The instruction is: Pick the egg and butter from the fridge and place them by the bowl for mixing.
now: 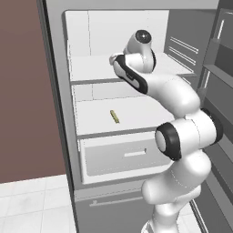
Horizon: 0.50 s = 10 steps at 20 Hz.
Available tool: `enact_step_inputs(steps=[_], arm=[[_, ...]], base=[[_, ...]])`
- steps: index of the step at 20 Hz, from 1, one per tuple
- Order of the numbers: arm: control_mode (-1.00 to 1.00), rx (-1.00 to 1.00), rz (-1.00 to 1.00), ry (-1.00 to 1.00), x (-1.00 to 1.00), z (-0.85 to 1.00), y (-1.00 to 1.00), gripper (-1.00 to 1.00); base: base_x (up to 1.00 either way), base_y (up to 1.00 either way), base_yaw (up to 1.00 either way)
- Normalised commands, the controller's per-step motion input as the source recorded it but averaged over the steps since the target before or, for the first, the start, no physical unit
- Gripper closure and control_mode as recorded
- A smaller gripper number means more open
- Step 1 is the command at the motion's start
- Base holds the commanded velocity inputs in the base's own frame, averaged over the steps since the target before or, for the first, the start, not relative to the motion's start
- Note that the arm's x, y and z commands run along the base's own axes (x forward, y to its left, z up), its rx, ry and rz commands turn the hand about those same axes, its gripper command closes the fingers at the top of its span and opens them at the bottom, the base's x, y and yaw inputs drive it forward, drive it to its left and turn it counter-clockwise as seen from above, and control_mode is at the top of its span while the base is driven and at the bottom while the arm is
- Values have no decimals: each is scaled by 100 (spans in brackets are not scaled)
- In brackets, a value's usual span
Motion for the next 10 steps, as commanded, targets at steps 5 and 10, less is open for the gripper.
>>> enact_step_inputs(steps=[5,10], arm=[[-100,0,-3,0,16,0,0,-100],[-100,0,-3,0,20,0,-4,-100]], base=[[0,0,0],[0,0,0]])
